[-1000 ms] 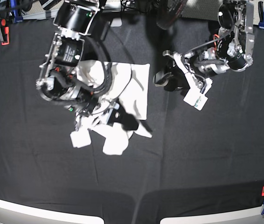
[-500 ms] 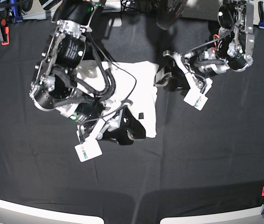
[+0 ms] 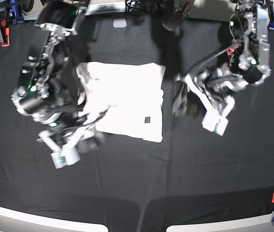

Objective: Layout the t-shirt on the table in an organized manner, then fold the t-shirt properly
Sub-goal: 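Lower the folded end onto the shirt bundle with the right gripper, then press and tuck the folded bundle edges with both grippers, then release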

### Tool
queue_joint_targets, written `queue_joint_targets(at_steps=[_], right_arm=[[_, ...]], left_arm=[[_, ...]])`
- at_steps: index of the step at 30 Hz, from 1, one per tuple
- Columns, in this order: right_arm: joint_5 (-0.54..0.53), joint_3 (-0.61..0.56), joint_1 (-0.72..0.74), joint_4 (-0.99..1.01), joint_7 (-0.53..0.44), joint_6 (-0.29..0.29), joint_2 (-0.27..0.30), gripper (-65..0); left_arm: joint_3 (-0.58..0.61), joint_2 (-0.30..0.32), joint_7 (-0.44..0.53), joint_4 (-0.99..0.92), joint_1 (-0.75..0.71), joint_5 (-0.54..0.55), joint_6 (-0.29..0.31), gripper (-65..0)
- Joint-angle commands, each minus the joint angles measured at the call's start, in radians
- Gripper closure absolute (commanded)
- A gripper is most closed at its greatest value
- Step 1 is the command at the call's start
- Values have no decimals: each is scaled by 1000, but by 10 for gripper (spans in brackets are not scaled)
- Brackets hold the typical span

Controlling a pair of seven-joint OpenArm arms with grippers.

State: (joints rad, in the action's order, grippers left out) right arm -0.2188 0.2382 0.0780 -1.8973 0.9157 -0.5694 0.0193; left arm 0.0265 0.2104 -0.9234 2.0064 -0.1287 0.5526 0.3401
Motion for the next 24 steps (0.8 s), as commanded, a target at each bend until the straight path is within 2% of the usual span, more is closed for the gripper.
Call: queue_joint_targets(at_steps=[1, 3, 5, 8, 12, 16, 19, 21, 24], right_arm=[[1, -2, 25, 3, -38, 12, 8, -249], [10, -2, 37, 48, -70, 21, 21, -249], [10, -2, 61, 114, -90, 21, 28, -249], [11, -2, 124, 246, -93, 21, 28, -249], [16, -2, 216, 430, -89, 20, 29, -249], [51, -2, 255, 566, -63, 20, 31, -249], [69, -2, 239, 623, -54, 20, 33, -249], [51, -2, 215, 624, -42, 13, 34, -249], [30, -2, 187, 623, -16, -32, 42, -249]], left_arm=[[1, -3, 21, 54, 6, 10, 5, -220], [3, -18, 29, 127, 0, 1, 8, -220], [19, -28, 59, 163, -23, 48, 13, -220], [98, -30, 91, 131, -66, 56, 56, -220], [243, -30, 182, -34, -69, 2, 56, -220], [363, -31, 192, -247, -39, -29, 56, -220], [401, -34, 192, -365, -16, -43, 56, -220], [400, -45, 192, -409, -3, -123, 56, -220], [400, -46, 192, -433, 24, -196, 39, -220]])
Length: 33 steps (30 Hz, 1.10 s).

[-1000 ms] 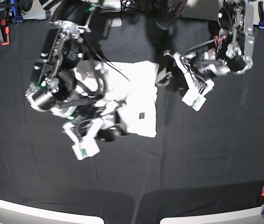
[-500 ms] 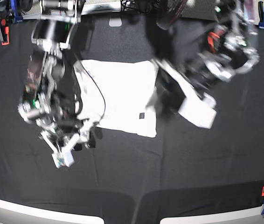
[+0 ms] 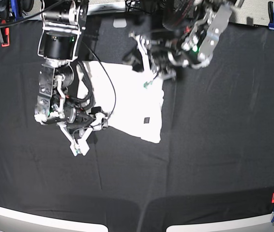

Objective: Layout the t-shirt on the table in an organized manner, then fold the t-shirt properly
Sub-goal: 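Press and tuck the folded bundle edges with both grippers, then release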

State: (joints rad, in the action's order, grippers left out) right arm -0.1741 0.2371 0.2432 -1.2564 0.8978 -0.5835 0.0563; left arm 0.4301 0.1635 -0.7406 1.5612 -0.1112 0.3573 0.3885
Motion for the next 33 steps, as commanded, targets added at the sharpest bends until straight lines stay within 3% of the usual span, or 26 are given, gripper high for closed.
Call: queue_joint_targets(at_steps=[1, 6, 13, 23, 29, 31, 33], right_arm=[[-45, -1, 16, -18, 26, -34, 12, -249], [-172, -1, -16, -50, 153, -90, 50, -249], [-230, 7, -118, -227, 235, -90, 60, -249], [-364, 6, -372, -454, 235, -90, 26, -249], [-331, 18, -398, -517, 235, -90, 21, -249], [-299, 45, -399, -542, 235, -90, 21, -249], [-293, 85, -404, -576, 235, -90, 21, -249]], left_arm=[[-4, 1, 10, 9, 16, -7, -30, -220], [-4, 1, 10, 2, 70, -29, -73, -220], [-4, 1, 9, 2, 131, -155, -94, -220], [-4, 0, 35, 2, 147, -153, -93, -220], [-4, 1, -21, 5, 147, -147, -93, -213], [-4, 6, -56, 26, 128, -143, -93, -167], [-4, 25, -30, 85, 88, -143, -93, -126]])
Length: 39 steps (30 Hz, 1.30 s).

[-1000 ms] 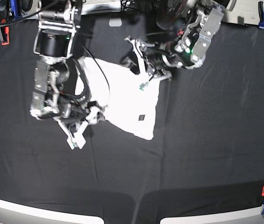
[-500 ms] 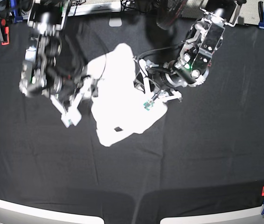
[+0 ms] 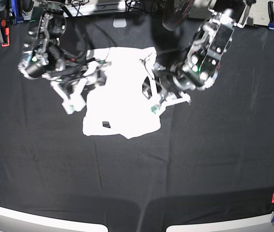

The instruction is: Layout the t-shirt on the table in an organized manner, then fold the t-shirt properly

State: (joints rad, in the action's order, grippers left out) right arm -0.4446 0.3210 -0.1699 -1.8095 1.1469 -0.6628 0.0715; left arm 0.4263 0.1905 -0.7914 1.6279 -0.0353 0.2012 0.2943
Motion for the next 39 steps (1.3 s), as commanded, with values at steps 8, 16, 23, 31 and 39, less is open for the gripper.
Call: queue_joint_targets(at_steps=[8, 16, 23, 31, 39], right_arm=[[-42, 87, -85, -159, -14, -11, 18, -249], [-27, 88, -314, -293, -14, -11, 44, -249], [-27, 155, -529, -447, -14, -11, 76, -249], [-39, 294, -763, -547, -14, -11, 75, -249], [-77, 308, -930, -547, -14, -18, 76, -249]], left_arm=[[0, 130, -44, 376, -127, 8, -109, -127], [0, 270, -67, 525, -349, -242, -291, -127], [0, 323, -93, 623, -587, -429, -402, -127], [-1, 328, -122, 623, -775, -509, -486, -127], [-1, 328, -103, 559, -812, -515, -515, -127]])
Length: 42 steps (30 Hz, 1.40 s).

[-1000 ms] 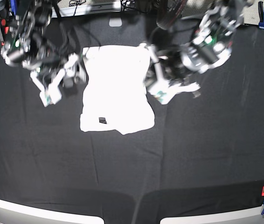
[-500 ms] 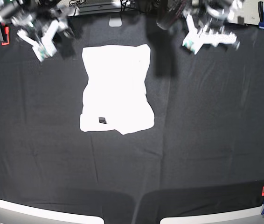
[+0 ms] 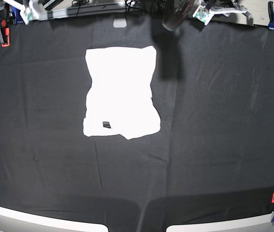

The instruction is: Layout the t-shirt on the table in an organized manner, then fold the t-shirt properly

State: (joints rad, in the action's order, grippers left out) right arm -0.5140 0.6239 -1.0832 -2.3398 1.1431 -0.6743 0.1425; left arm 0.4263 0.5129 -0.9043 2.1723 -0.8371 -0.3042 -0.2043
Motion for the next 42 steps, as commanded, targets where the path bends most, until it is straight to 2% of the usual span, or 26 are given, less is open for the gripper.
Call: queue_joint_targets(at_steps=[1, 4, 6, 9, 11, 14, 17, 19, 23, 26, 31, 35, 38, 42], right_arm=[[-18, 5, -31, -16, -10, -8, 4, -249], [-21, 4, -66, -16, -10, -7, 4, -249], [-21, 4, -67, -16, -10, -7, 4, -249], [-21, -1, -66, 27, -21, -8, 5, -249], [-21, -16, -66, 92, -21, -8, 14, -249], [-20, -71, -64, 241, -48, -8, 73, -249], [-13, -154, -55, 435, -166, -6, 156, -249], [-14, -226, -17, 576, -222, -5, 210, -249], [-13, -401, 137, 889, -288, -6, 293, -249], [-14, -545, 282, 1138, -378, -3, 327, -249], [-16, -760, 536, 1521, -509, 103, 303, -249], [42, -898, 698, 1750, -589, 120, 241, -248], [74, -965, 756, 1835, -642, 130, 200, -249], [77, -1008, 770, 1845, -740, 140, 166, -248]], left_arm=[[-1, 5, 15, -15, -10, -10, -31, -127], [-1, -2, 29, -141, -10, -9, -45, -127], [-1, -19, 79, -252, -10, -9, -44, -127], [-1, -58, 245, -449, 13, -10, -40, -127], [-1, -90, 336, -597, 55, -9, -12, -127], [-1, -135, 430, -855, 163, 24, 75, -127], [-1, -183, 535, -1144, 301, 126, 137, -127], [-1, -220, 594, -1326, 391, 156, 164, -127], [-1, -278, 773, -1616, 544, 156, 234, -126], [-1, -309, 772, -1753, 632, 158, 269, -126], [-1, -323, 756, -1818, 674, 212, 273, -126], [-1, -324, 754, -1818, 673, 228, 274, -124], [-1, -324, 745, -1818, 674, 227, 274, -124], [-1, -324, 745, -1818, 673, 227, 274, -124]])
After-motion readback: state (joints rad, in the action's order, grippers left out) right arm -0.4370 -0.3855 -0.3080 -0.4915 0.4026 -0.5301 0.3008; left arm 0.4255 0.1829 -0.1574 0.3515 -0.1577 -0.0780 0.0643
